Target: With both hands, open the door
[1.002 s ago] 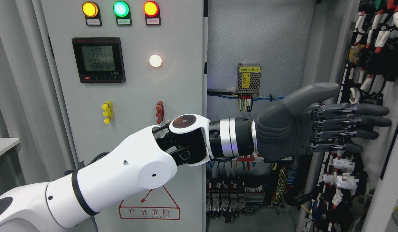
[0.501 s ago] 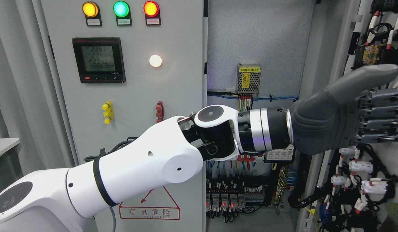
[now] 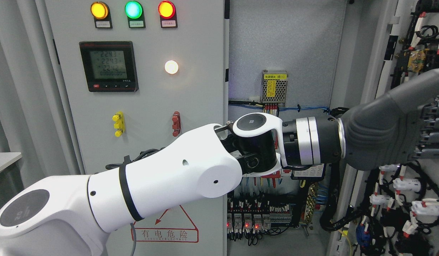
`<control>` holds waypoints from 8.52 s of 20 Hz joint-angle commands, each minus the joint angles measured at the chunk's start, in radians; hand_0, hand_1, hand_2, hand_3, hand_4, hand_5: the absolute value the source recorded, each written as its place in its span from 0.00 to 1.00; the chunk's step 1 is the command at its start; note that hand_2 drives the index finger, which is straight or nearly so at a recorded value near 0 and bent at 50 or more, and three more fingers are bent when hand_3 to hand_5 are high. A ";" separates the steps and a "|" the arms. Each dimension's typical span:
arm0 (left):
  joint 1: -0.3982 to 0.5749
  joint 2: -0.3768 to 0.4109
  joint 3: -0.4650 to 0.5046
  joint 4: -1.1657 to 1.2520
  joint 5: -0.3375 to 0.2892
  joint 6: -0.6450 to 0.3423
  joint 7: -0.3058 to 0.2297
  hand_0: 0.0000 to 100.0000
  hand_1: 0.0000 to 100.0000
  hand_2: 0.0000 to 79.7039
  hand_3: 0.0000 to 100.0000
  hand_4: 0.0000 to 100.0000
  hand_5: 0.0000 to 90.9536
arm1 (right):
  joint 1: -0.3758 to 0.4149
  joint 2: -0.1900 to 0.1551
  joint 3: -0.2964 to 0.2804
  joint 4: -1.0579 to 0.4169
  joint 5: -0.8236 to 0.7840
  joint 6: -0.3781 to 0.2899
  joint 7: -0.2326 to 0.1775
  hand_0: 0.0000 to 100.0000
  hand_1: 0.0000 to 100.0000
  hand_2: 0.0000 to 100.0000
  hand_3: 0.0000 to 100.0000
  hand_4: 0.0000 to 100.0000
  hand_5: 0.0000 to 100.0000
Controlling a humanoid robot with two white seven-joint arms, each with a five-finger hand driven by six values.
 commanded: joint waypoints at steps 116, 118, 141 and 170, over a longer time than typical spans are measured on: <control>1.759 -0.010 0.952 1.223 -1.205 0.025 0.481 0.30 0.00 0.04 0.03 0.04 0.00 | -0.302 0.000 0.206 -1.735 -0.061 -0.109 -0.077 0.22 0.00 0.00 0.00 0.00 0.00; 1.759 -0.010 0.952 1.223 -1.205 0.025 0.481 0.30 0.00 0.04 0.03 0.04 0.00 | -0.340 0.000 0.204 -1.700 -0.067 -0.109 -0.077 0.22 0.00 0.00 0.00 0.00 0.00; 1.759 -0.007 0.953 1.222 -1.204 0.017 0.479 0.30 0.00 0.03 0.03 0.04 0.00 | -0.626 0.000 0.227 -1.402 -0.311 -0.045 -0.073 0.22 0.00 0.00 0.00 0.00 0.00; 1.757 -0.008 0.953 1.220 -1.204 0.017 0.479 0.30 0.00 0.04 0.03 0.04 0.00 | -0.739 0.000 0.224 -1.342 -0.536 0.038 0.027 0.22 0.00 0.00 0.00 0.00 0.00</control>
